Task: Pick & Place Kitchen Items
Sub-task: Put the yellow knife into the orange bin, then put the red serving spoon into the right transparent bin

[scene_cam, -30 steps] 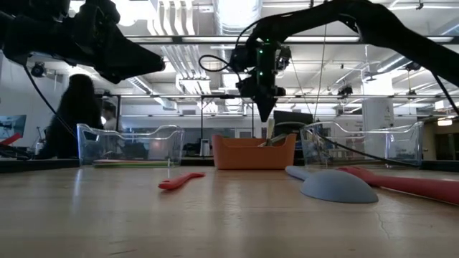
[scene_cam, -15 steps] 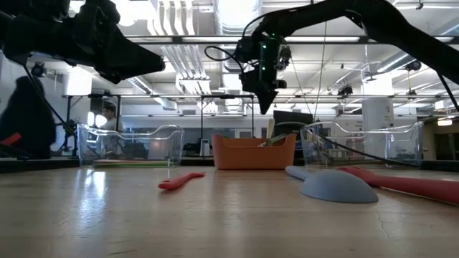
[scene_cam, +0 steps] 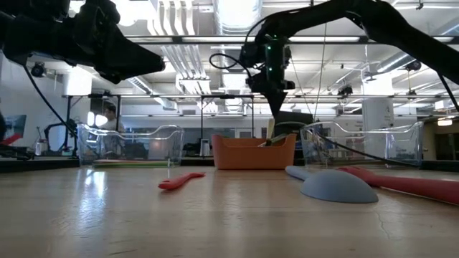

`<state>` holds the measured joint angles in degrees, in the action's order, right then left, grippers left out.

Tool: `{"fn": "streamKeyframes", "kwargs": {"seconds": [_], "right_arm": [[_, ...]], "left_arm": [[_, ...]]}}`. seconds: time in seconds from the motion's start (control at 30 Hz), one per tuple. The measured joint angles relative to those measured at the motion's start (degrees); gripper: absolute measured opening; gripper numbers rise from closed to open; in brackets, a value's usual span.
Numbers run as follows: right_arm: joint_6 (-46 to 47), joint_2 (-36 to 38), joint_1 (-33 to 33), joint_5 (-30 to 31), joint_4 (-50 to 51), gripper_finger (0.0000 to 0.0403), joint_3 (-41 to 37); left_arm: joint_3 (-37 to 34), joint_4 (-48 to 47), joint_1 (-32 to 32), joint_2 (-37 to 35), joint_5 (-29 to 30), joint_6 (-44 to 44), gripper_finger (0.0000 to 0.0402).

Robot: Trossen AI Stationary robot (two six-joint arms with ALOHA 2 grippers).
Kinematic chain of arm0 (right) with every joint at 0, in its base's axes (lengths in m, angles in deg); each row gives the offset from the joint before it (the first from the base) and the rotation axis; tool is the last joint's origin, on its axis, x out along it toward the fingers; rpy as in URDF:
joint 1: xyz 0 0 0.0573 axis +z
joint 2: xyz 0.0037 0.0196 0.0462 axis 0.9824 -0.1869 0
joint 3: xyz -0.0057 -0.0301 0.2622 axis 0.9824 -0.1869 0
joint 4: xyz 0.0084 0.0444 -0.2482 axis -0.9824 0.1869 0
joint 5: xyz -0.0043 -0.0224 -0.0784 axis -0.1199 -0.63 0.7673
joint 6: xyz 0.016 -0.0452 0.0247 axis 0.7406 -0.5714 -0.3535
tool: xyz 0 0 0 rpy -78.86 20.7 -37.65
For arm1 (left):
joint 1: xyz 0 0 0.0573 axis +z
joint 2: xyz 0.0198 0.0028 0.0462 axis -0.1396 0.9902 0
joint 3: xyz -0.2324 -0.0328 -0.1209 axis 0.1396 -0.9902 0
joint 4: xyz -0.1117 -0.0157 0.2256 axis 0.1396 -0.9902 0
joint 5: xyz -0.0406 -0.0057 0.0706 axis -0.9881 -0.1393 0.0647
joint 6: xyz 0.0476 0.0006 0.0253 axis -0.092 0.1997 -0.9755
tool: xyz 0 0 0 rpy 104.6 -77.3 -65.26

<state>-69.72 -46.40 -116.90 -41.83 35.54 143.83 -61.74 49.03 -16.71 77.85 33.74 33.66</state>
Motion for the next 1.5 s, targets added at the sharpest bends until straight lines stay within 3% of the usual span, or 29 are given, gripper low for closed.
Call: {"fn": "streamKeyframes", "kwargs": {"seconds": [0.17, 0.47, 0.8, 1.07, 1.37, 1.5], "right_arm": [[-0.40, 0.00, 0.26, -1.41, 1.54, 0.0008, -0.13], [-1.67, 0.00, 0.35, 1.67, -3.88, 0.0008, -1.42], [-2.34, -0.09, 0.93, -2.96, -2.12, 0.0008, -6.21], [-4.48, 0.14, 1.76, -0.71, -1.53, 0.0008, 0.74], [-0.53, 11.87, 3.19, -1.82, 0.67, 0.0008, 0.85], [5.10, 17.59, 6.26, -6.24, 4.08, 0.0008, 0.74]], "left_arm": [[0.00, 0.02, 0.00, 0.00, 0.00, -0.02, 0.0186], [0.00, 0.02, 0.00, 0.00, 0.01, -0.02, 0.0186], [0.00, 0.00, 0.00, 0.00, 0.01, -0.02, 0.0186], [0.00, 0.02, 0.06, 0.00, 0.42, -0.04, 0.0186], [0.00, -0.04, 0.07, 0.00, 0.68, -0.43, 0.0186], [0.00, -0.02, 0.07, 0.00, 0.82, -0.43, 0.0186]]}}
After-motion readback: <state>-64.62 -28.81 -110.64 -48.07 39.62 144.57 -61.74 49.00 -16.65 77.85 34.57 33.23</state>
